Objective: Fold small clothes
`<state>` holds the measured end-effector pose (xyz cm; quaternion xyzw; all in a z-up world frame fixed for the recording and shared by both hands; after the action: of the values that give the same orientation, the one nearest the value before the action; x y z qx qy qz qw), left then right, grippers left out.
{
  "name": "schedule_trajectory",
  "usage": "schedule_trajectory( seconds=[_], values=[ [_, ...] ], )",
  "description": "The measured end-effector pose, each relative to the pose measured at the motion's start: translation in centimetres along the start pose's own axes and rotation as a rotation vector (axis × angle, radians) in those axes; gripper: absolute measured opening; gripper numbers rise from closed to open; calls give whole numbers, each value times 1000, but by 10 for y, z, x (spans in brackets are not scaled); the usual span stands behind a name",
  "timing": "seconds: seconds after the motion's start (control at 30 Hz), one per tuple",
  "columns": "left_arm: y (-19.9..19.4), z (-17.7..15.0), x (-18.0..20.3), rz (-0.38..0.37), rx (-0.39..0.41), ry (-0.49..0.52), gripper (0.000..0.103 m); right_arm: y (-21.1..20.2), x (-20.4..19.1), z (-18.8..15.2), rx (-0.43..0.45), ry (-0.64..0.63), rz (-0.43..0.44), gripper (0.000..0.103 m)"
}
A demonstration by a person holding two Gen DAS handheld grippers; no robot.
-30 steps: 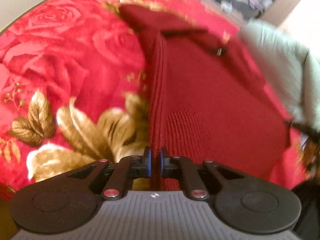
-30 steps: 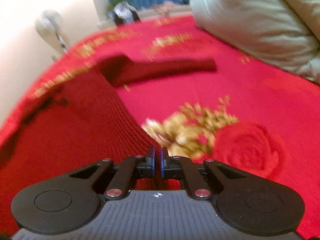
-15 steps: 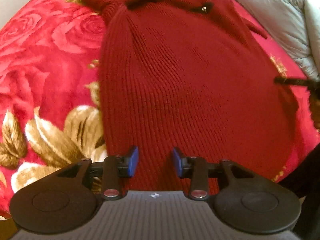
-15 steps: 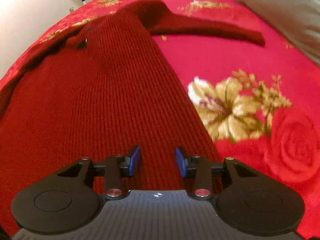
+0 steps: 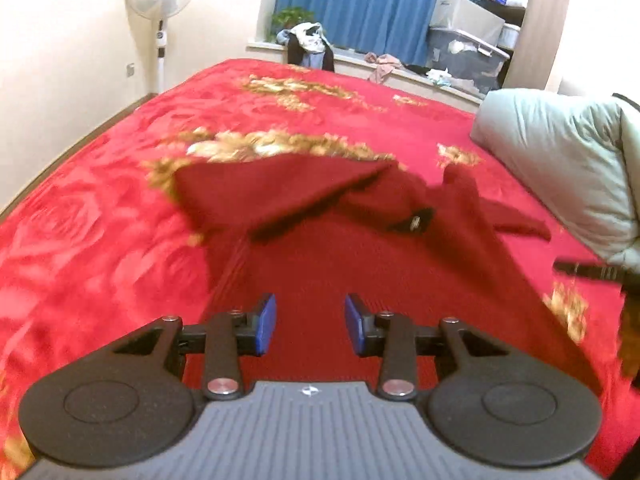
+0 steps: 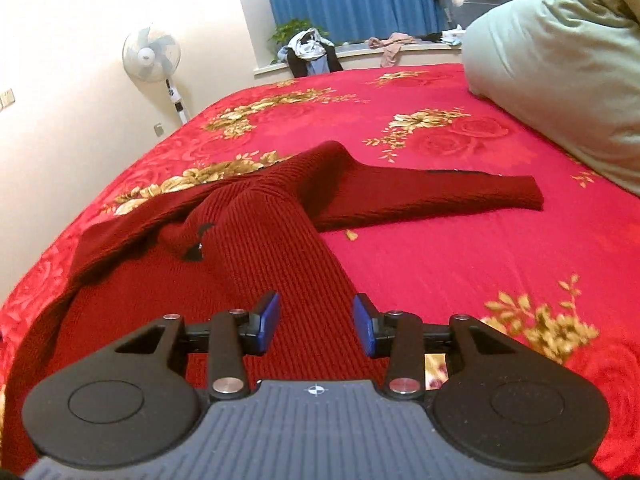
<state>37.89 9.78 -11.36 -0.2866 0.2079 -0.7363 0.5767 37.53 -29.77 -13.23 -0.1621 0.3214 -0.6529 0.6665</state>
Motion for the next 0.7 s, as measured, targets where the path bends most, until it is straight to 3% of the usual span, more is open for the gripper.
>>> schedule_trajectory(
  seconds=[0.03, 0.1, 0.13, 0.17, 0.27, 0.37, 0.43, 0.63, 0.67, 0.7],
  values=[
    [11, 14, 7, 9, 7, 8, 36, 4, -2, -1, 2, -7, -1, 42],
    [35, 48, 24, 33, 28, 51, 34, 8, -2, 0, -2, -17, 2, 29],
    [51, 64, 34, 39, 42, 75, 34, 11, -2, 0, -10, -10, -1, 12],
    [62, 76, 47, 41, 50, 91, 34, 13, 0, -1, -26, 4, -1, 4],
    [119, 109, 71, 50, 63, 118, 36, 18, 9, -1, -55, 60, 15, 5],
    [186, 122, 82, 67, 22, 126, 45, 22, 13, -2, -78, 71, 34, 8],
    [231, 123, 84, 86, -25, 136, 56, 25, 12, -3, -89, 57, 49, 8],
    [311, 116, 75, 181, -134, 172, 61, 37, 14, -11, -130, 18, 50, 8],
    [318, 116, 71, 199, -147, 204, 59, 40, 15, -13, -140, 13, 47, 8],
    [318, 116, 65, 213, -154, 244, 32, 43, 15, -16, -148, 7, 43, 8]
  ],
)
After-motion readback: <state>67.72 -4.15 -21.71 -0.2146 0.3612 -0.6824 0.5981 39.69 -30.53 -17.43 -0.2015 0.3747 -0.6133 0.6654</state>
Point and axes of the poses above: each gripper's, at about its wrist camera, not at the fingertips, and y roughly the way its jaws point, x to its right, z to its top, the point moved 10 cm from there along y, roughly the way its jaws point, and after that the axes turned 3 degrees about -z, right-handed, at the moved point
